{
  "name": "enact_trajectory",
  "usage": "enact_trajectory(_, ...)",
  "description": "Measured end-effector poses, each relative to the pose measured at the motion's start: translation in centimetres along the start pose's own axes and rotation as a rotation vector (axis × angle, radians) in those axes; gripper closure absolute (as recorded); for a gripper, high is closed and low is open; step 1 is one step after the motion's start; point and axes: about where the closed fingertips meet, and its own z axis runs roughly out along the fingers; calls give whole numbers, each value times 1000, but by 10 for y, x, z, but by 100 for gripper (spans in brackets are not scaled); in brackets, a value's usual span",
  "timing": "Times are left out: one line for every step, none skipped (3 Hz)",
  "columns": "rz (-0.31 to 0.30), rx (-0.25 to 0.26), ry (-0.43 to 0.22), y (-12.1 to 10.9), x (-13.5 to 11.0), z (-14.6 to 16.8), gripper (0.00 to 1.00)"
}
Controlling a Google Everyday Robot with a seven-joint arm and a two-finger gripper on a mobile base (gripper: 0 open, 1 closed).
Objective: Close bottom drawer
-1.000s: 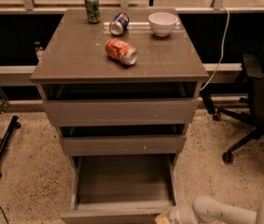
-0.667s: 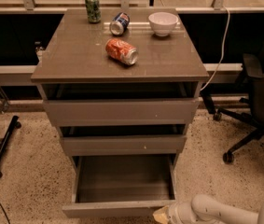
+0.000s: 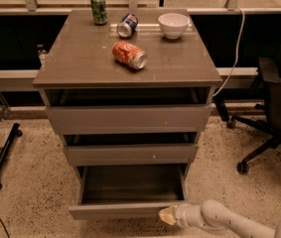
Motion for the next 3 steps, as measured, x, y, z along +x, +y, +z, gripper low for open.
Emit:
enact_trajectory(-20,7,-44,-14,-18,7,100)
enact_trajectory(-21,12,-46,-17,-19,6,100)
enact_trajectory(-2,18,-52,-18,-11,13,100)
